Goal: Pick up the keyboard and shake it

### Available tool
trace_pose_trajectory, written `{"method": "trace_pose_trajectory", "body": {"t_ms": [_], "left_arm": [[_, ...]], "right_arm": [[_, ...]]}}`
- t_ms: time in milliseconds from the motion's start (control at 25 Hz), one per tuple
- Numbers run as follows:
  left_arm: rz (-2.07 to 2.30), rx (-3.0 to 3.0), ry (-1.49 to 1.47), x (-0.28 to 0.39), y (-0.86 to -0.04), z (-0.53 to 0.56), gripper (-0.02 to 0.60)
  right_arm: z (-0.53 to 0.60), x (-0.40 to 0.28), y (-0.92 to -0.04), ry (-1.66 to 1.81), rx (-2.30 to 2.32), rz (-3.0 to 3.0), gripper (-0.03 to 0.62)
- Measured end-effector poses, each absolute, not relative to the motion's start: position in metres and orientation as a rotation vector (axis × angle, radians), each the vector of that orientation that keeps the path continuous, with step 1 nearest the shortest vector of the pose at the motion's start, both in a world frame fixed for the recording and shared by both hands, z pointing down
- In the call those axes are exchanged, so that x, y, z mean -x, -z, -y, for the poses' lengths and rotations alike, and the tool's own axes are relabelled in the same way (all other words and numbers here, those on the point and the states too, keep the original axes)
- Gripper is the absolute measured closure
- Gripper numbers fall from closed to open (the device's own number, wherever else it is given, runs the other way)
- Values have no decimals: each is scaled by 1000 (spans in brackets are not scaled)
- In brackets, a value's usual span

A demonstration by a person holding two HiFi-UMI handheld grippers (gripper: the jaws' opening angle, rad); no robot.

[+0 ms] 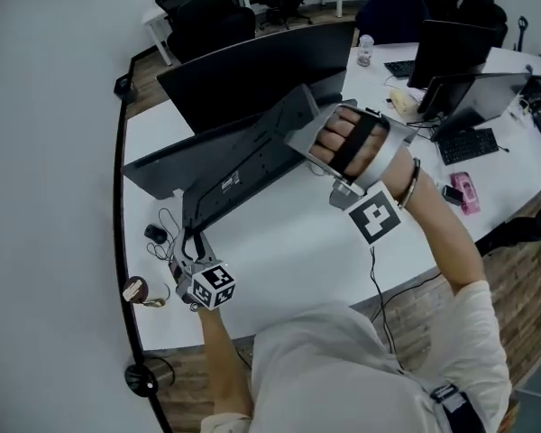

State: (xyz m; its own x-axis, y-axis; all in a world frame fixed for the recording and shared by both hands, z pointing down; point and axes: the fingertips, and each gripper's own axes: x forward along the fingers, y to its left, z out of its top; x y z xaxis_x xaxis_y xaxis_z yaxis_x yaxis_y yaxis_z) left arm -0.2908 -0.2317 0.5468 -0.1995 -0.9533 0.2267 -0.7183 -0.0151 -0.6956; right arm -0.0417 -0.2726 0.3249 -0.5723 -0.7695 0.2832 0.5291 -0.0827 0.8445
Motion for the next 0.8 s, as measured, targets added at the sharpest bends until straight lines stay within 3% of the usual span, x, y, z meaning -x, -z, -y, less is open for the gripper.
{"method": "trace_pose_trajectory", "body": {"t_ms": [480, 800], "left_arm": [[-1620, 1402, 1331, 340, -451, 209, 471], [-1504, 1254, 1386, 332, -412, 215, 469]], "right_arm": [[266, 31, -364, 1631, -612, 1632, 471], [258, 8, -401, 1504, -880, 1757, 468]]}}
